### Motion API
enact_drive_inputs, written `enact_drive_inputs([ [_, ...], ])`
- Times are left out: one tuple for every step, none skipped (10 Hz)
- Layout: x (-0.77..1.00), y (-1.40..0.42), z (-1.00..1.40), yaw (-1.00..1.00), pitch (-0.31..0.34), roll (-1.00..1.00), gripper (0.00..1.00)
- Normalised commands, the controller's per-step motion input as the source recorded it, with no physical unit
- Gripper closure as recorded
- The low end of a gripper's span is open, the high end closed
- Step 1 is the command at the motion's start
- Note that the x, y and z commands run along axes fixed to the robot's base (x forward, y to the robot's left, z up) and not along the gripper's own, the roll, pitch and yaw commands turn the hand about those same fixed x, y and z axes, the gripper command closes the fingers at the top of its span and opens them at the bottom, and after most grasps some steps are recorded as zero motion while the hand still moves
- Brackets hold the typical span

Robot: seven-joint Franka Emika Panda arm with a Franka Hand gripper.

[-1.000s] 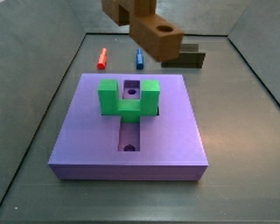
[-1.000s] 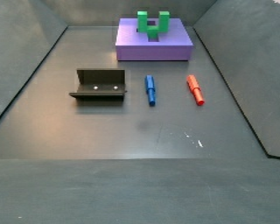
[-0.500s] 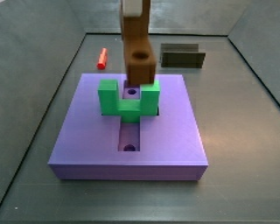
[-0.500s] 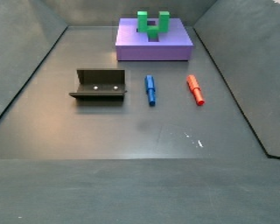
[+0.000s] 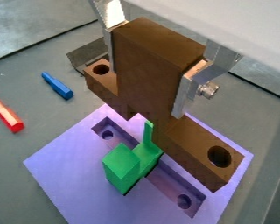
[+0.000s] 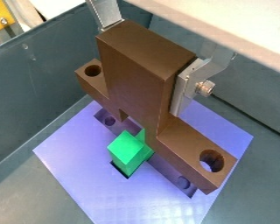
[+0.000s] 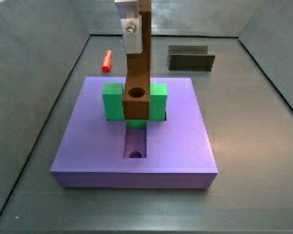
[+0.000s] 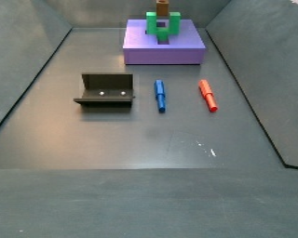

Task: Pick up the brown object. Move up. Move to above the board. Insert the brown object.
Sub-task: Insert the brown object.

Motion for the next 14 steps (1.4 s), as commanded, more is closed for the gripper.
enact_drive_inputs([
  [-0.15,-0.11,-0.18,0.0,-0.147,0.15,1.0],
  [-0.17,-0.12,-0.22,0.0,-0.159,0.13,1.0],
  [-0.15,-0.04,-0.22,0.0,-0.15,0.1,1.0],
  [-0.16,0.0,-0.2,0.0,-0.143,0.07,1.0],
  [-0.03,0.0,-0.18,0.0,-0.103,0.0,1.0],
  [0.0,0.0,-0.15,0.0,-0.066,-0.02,1.0],
  [0.12,0.0,-0.14,0.03,-0.001,-0.04,1.0],
  [0.19,0.0,-0.21,0.04,0.0,-0.01,1.0],
  [0.16,0.0,-0.24,0.03,0.0,0.0,1.0],
  [0.18,0.0,-0.22,0.04,0.0,0.0,1.0],
  [0.17,0.0,-0.24,0.03,0.0,0.0,1.0],
  [0.12,0.0,-0.21,0.03,0.0,0.0,1.0],
  [0.1,0.0,-0.19,0.03,0.0,0.0,1.0],
  [0.09,0.0,-0.2,0.03,0.0,0.02,1.0],
])
